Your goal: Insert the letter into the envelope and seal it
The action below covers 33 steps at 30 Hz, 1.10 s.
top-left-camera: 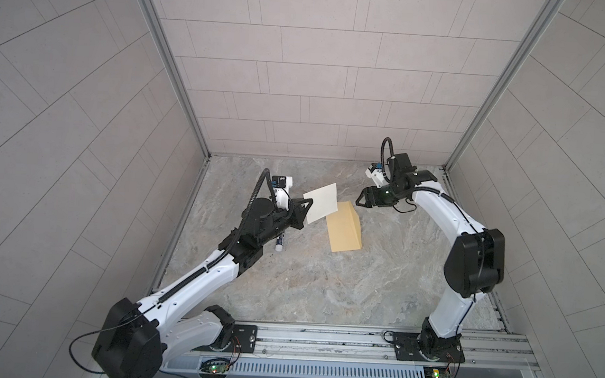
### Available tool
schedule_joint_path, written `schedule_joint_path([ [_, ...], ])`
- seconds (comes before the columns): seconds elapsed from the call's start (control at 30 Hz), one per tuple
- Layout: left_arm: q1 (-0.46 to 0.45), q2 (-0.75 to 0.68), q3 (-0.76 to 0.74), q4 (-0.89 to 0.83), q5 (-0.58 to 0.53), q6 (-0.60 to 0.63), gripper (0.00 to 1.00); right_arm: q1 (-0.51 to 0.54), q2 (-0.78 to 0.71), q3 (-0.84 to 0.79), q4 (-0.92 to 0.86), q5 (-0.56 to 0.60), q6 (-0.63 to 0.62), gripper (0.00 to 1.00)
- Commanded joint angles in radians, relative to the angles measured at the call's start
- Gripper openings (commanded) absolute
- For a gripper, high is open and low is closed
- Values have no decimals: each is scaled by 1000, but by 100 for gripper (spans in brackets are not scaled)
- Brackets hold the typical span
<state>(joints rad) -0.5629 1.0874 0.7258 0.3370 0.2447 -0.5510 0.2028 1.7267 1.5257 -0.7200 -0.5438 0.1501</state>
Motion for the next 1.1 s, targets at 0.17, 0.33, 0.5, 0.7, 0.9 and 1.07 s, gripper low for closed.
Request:
schedule_joint_path([
  [0.17, 14, -23, -8, 116, -79, -165, 0, 3, -339, -449, 810, -131, 499, 76],
  [0.33, 37, -20, -7, 172, -105, -312, 0, 39, -461, -684, 1260, -57, 833, 82],
  [0.5, 53, -4, -35, 286, -113, -467, 0, 170, -489, -815, 1493, 107, 1007, 83],
  [0.7, 55, 28, -57, 382, -98, -585, 0, 325, -411, -839, 1746, 234, 1108, 84],
  [0.9, 58, 19, -63, 404, -83, -600, 0, 372, -341, -803, 1785, 258, 1162, 84],
  [1.07, 58, 0, -62, 390, -77, -582, 0, 374, -328, -793, 1784, 264, 1165, 80],
])
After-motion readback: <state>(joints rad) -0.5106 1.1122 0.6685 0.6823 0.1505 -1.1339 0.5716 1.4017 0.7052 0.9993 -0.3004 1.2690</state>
